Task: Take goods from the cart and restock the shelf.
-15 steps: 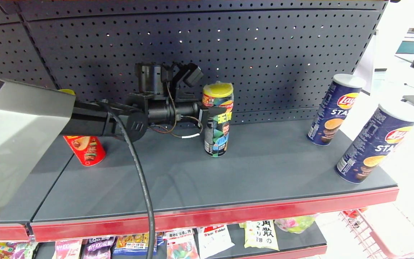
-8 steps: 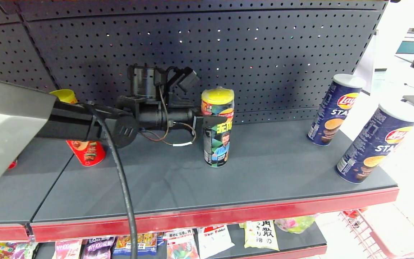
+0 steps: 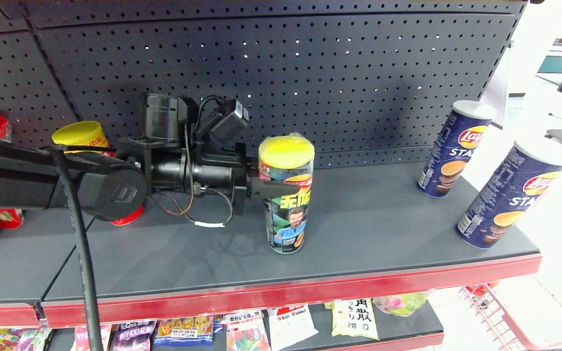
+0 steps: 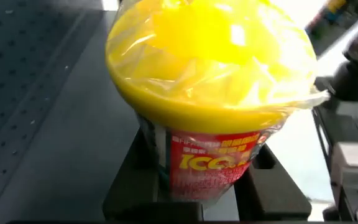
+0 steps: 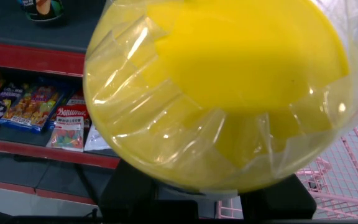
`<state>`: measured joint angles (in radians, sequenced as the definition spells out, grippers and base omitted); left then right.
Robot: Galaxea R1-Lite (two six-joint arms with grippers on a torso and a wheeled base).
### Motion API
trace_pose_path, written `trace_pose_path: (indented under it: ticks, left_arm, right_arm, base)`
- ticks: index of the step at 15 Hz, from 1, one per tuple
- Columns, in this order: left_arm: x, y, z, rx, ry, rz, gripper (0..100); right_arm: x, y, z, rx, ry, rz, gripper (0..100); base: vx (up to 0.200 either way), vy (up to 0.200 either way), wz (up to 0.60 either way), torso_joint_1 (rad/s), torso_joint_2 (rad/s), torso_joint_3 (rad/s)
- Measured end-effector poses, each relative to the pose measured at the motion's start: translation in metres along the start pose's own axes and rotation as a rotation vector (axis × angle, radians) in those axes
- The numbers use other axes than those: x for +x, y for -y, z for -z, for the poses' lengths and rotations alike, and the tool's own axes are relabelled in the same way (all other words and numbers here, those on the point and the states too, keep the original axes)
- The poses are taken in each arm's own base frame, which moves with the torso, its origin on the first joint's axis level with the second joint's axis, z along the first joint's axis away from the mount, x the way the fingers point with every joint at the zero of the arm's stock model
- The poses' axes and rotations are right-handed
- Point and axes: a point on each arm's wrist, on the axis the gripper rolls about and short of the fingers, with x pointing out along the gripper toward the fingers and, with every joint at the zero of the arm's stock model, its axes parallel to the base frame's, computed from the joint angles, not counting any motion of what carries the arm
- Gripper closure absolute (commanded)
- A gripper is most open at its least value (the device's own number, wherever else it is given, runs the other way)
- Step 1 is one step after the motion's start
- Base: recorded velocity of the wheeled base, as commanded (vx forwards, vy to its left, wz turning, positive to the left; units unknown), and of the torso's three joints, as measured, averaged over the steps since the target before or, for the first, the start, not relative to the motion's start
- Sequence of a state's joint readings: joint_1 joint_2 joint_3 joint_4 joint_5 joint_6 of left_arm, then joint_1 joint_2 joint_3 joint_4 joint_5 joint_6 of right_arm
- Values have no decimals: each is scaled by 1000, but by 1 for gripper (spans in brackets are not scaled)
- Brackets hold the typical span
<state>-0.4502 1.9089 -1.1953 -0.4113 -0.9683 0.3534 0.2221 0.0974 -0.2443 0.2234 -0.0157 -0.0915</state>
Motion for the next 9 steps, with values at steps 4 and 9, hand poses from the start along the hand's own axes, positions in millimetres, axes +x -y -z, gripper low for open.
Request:
trace_pose_path:
  ticks: [4,9]
  left_arm:
    - [0,7,4,14,21,87,100]
    - [2,8,5,11,34,131,100]
  right_arm:
    - [0,0,-1,0,2,1,100]
    - [-1,0,-2,0,4,1,100]
  base:
    - [0,0,0,0,0,0]
    - [0,0,0,0,0,0]
